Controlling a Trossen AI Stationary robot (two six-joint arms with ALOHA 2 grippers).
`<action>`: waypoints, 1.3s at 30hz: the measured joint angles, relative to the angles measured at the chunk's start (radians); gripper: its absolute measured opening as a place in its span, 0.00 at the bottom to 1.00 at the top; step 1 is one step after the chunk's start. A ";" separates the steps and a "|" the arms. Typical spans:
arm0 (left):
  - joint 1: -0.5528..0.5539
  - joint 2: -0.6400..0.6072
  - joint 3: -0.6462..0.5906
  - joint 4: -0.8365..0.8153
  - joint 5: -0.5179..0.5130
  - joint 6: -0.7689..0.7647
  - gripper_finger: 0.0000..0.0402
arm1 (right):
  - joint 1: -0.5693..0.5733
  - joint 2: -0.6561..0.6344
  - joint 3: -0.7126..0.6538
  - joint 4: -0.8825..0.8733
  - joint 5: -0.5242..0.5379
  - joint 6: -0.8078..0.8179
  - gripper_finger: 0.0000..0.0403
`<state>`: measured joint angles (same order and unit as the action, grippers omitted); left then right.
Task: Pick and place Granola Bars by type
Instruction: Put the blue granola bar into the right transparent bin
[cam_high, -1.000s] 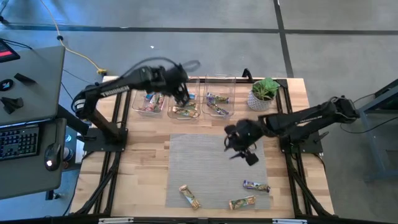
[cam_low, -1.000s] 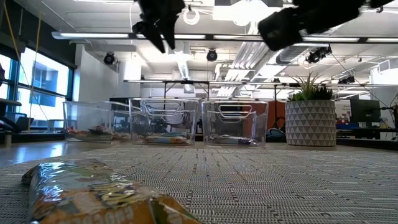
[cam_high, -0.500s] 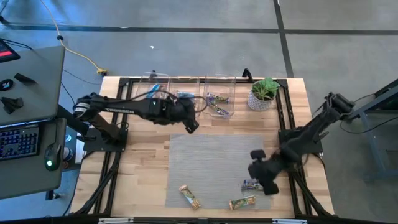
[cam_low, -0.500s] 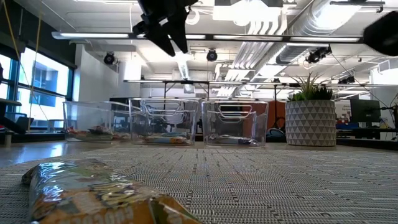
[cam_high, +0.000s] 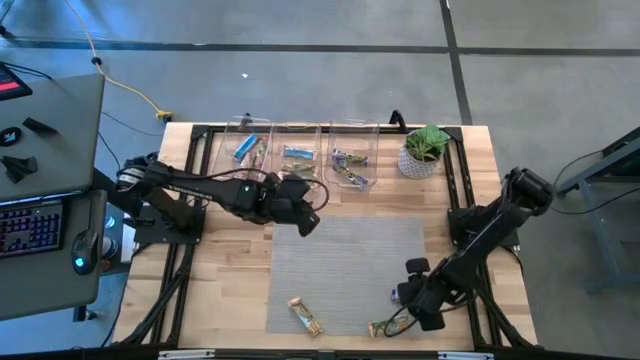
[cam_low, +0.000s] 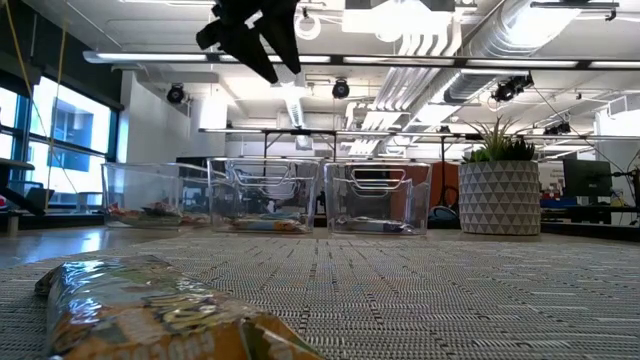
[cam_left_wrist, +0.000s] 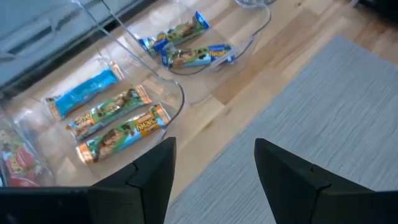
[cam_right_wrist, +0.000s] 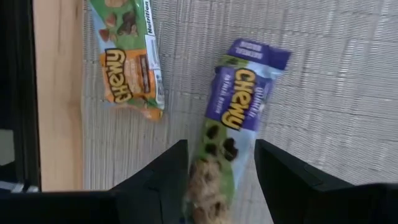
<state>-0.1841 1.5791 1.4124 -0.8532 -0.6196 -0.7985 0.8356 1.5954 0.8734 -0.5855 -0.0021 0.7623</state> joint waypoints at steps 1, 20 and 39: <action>-0.006 0.000 0.000 0.000 -0.014 0.000 0.52 | 0.003 0.013 0.000 0.017 -0.004 0.016 0.42; -0.013 0.014 -0.001 0.038 -0.104 0.008 0.52 | 0.035 0.105 0.003 0.048 0.049 0.124 0.30; -0.013 0.014 -0.001 0.037 -0.104 0.008 0.52 | -0.082 -0.200 0.039 0.021 0.641 -0.238 0.13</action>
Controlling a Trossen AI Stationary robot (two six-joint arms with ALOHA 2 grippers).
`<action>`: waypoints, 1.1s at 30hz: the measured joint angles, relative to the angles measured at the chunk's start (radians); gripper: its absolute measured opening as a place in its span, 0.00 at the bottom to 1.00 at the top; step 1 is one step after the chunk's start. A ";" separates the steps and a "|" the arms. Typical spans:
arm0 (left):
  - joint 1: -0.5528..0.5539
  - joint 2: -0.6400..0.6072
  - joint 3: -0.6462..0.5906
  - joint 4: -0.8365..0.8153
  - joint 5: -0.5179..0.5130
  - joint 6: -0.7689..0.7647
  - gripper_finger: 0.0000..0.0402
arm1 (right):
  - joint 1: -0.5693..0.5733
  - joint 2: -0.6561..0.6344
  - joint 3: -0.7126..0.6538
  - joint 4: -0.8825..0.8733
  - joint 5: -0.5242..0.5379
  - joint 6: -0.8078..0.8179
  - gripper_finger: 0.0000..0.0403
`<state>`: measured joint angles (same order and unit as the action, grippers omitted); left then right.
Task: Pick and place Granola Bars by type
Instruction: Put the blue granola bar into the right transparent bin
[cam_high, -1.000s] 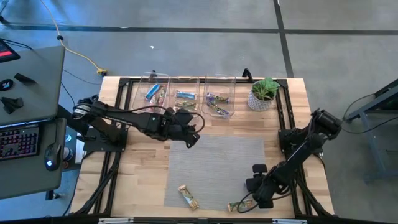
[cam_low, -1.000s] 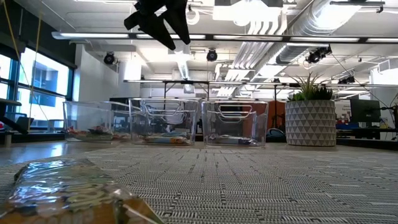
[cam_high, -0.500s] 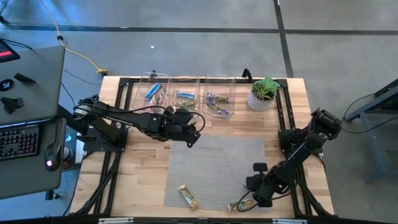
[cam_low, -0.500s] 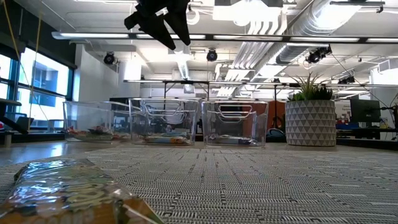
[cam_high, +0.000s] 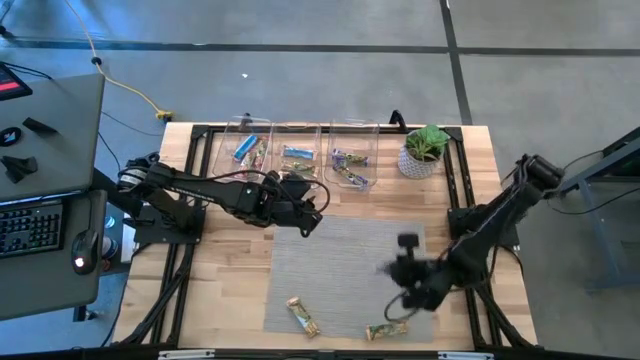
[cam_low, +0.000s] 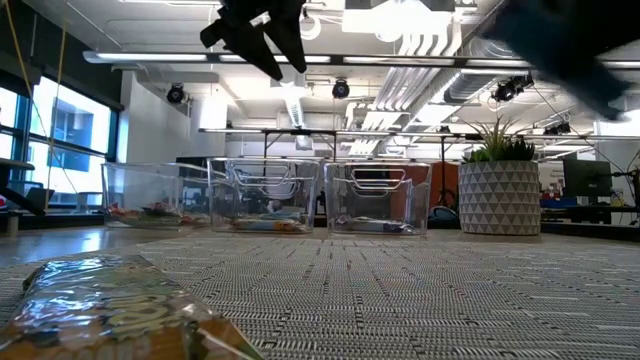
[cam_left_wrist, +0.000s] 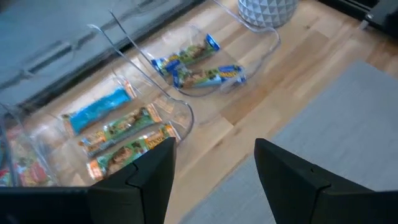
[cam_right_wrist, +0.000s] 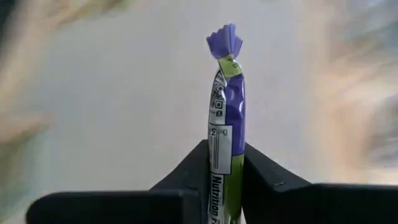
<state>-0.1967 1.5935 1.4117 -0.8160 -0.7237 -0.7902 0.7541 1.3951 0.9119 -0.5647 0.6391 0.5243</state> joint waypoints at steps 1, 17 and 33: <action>0.000 0.000 0.000 0.001 0.014 0.000 0.52 | -0.027 -0.017 0.000 0.014 0.088 -0.053 0.12; 0.000 0.017 0.001 0.013 0.149 -0.004 0.52 | -0.939 -0.049 0.001 0.435 -0.316 -0.654 0.10; 0.000 0.016 0.001 0.005 0.087 0.000 0.52 | -1.309 0.335 0.001 0.644 -0.604 -0.707 0.11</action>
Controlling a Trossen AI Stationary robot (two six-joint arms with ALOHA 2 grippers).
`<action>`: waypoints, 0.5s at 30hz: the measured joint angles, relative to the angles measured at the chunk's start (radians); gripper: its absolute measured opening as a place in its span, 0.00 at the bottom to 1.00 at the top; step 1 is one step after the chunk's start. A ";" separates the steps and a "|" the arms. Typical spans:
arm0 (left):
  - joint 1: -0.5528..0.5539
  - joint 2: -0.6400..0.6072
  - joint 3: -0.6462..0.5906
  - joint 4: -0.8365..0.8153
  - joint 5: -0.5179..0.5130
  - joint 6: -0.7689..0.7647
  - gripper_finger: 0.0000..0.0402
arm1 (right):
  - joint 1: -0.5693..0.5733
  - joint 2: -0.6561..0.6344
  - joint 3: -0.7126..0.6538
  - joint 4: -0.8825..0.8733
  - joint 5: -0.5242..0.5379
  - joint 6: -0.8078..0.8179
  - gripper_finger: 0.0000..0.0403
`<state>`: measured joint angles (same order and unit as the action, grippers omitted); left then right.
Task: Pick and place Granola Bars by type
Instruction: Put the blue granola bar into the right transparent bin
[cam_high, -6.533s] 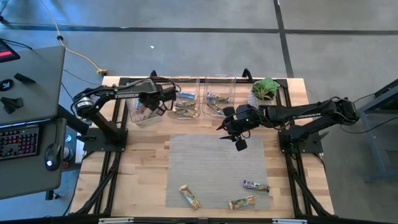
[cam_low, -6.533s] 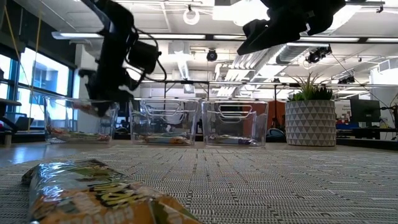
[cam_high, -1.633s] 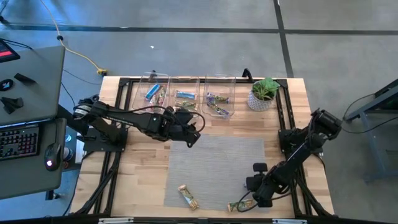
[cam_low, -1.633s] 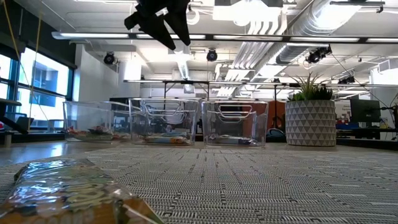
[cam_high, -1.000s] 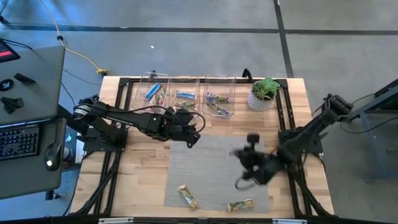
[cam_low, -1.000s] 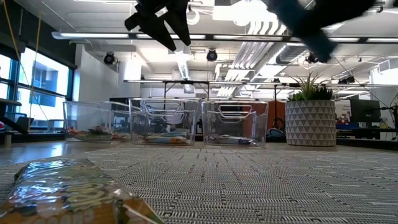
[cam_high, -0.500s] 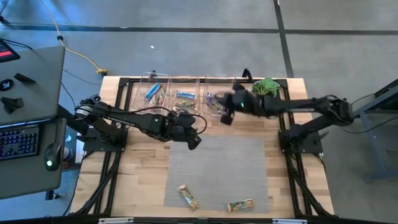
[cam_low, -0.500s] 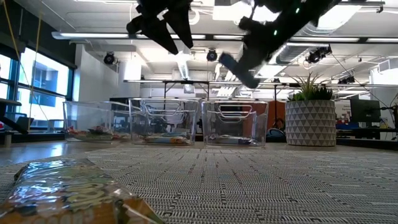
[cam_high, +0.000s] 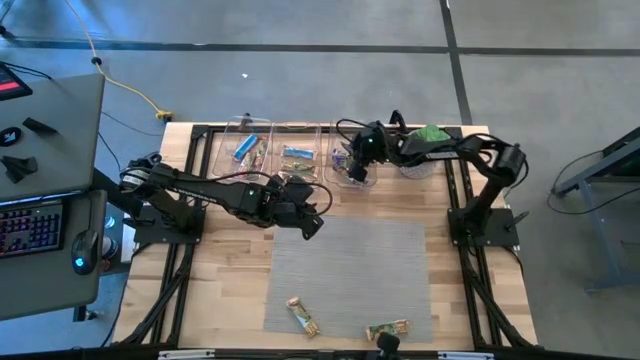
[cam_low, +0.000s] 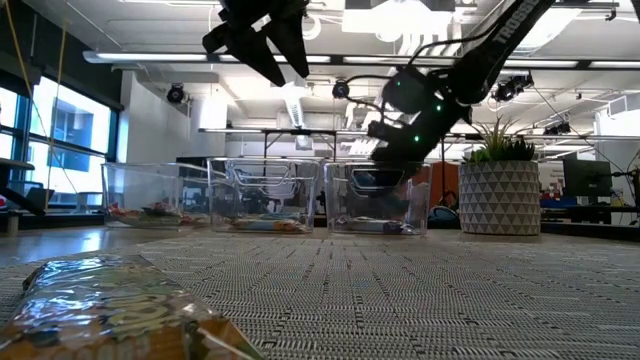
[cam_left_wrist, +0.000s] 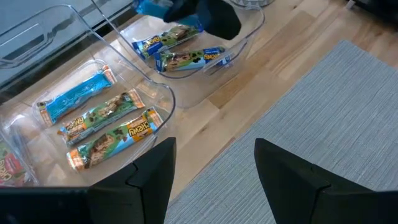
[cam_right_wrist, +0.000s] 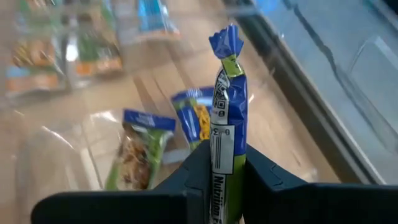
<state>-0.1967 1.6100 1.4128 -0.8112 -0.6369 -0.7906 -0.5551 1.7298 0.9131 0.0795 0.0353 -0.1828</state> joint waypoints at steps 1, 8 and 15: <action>0.000 0.000 0.000 0.000 -0.001 0.000 0.52 | -0.003 0.010 0.000 0.001 -0.001 -0.002 0.11; 0.000 0.000 0.000 0.001 -0.002 0.000 0.52 | -0.003 0.024 0.002 0.002 0.003 -0.048 0.15; 0.000 0.000 0.000 0.008 -0.002 -0.034 0.52 | 0.009 0.024 0.031 0.000 0.011 -0.114 0.31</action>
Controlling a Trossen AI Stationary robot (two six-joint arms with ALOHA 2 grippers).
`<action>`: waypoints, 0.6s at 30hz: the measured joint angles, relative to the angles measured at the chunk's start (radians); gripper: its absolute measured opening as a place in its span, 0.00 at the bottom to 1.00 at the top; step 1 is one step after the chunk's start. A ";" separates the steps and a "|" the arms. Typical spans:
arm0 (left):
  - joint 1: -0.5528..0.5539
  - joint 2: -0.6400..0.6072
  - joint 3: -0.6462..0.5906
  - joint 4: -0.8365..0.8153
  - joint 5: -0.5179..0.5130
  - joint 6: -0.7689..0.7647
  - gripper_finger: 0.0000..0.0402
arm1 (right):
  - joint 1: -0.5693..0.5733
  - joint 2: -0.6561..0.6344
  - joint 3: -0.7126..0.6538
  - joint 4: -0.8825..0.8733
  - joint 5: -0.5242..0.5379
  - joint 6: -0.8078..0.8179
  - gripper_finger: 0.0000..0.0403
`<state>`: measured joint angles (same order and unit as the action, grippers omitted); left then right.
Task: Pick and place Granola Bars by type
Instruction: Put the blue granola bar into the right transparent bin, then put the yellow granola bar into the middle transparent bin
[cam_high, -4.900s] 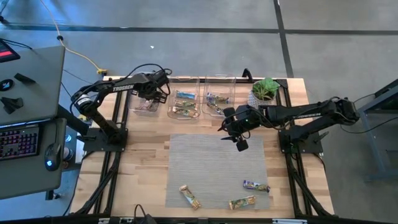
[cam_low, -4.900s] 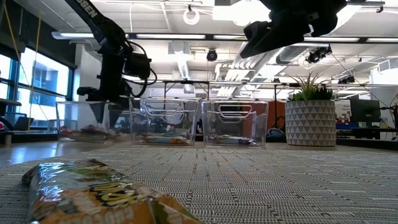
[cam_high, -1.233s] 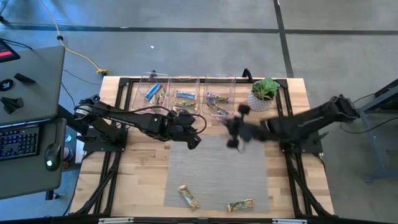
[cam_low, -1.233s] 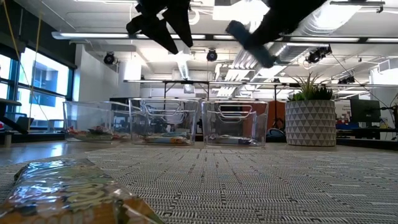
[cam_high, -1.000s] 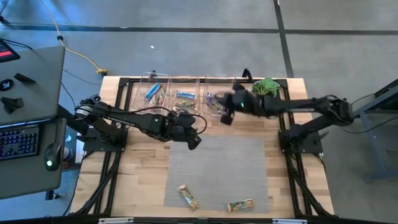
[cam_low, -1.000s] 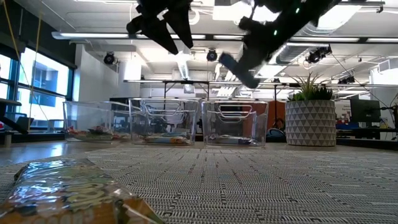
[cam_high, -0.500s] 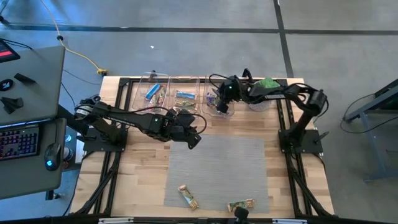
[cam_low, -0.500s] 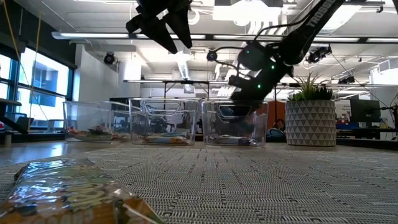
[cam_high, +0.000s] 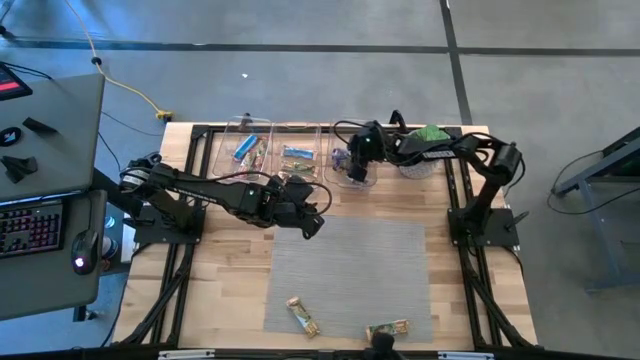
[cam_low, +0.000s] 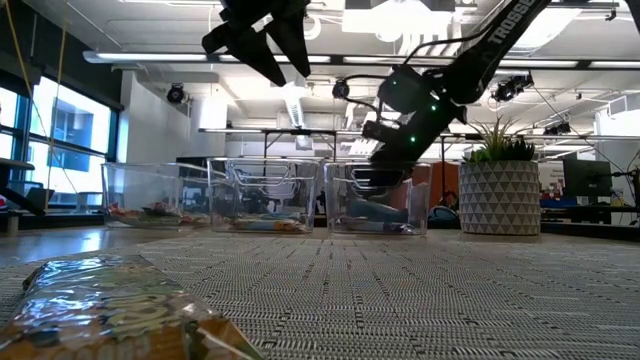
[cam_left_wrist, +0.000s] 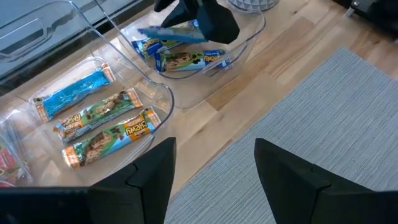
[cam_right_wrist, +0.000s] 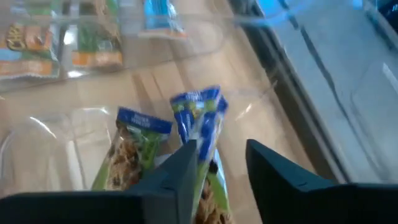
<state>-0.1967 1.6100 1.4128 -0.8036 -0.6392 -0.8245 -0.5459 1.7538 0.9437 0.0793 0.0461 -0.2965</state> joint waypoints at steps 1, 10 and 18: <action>0.000 0.000 0.000 0.000 0.000 0.000 0.52 | 0.007 0.000 0.010 -0.001 0.010 -0.015 0.33; 0.000 0.000 0.000 0.000 0.000 0.006 0.52 | 0.208 -0.151 0.225 -0.384 0.142 -0.134 0.38; 0.000 0.000 -0.001 -0.002 0.000 0.007 0.52 | 0.490 -0.365 0.333 -0.827 0.145 0.009 0.38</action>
<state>-0.1967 1.6100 1.4120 -0.8055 -0.6394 -0.8175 -0.0559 1.3888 1.2768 -0.7480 0.1915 -0.2873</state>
